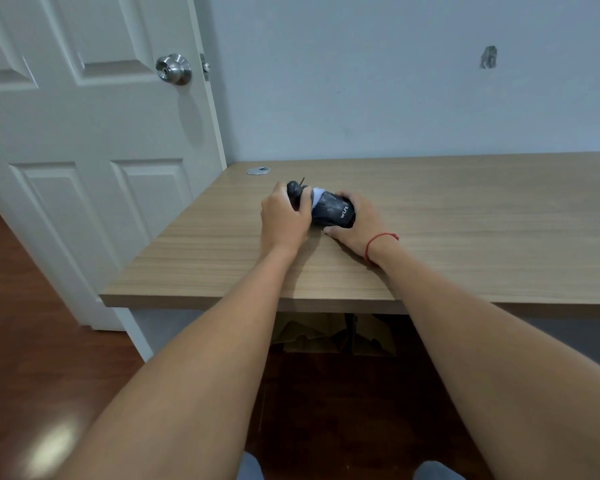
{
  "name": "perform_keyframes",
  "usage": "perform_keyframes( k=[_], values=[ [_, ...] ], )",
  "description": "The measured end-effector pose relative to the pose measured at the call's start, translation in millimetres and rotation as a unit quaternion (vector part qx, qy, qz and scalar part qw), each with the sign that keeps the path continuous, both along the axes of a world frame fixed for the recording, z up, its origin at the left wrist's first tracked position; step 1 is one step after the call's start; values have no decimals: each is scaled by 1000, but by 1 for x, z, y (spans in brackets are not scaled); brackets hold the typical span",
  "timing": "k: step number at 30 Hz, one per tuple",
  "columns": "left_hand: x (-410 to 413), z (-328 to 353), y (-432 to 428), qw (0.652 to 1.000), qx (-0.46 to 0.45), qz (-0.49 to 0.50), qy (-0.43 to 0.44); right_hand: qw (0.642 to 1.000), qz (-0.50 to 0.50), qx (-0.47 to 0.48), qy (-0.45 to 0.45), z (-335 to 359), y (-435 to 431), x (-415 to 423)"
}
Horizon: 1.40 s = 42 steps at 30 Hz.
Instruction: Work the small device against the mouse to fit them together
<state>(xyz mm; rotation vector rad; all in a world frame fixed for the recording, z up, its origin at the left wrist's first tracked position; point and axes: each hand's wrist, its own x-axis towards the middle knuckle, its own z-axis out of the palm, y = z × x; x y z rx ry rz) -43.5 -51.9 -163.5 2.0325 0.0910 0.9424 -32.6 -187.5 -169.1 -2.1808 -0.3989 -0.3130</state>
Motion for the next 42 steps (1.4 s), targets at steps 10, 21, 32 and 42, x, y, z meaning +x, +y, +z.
perform_keyframes(
  k=[10, 21, 32, 42],
  values=[
    [-4, 3, -6, 998, -67, -17, -10, 1000, 3, -2, 8, -1, 1, 2],
    [-6, 2, -13, 997, 23, -45, -61, 1000, 2, -8, -6, -2, 4, 3],
    [-6, 2, -14, 996, 27, -53, -62, 1000, -8, -15, -9, -4, 6, 4],
    [-7, 1, -14, 995, 45, -61, -63, 999, -12, -13, -33, -3, 6, -1]
  ],
)
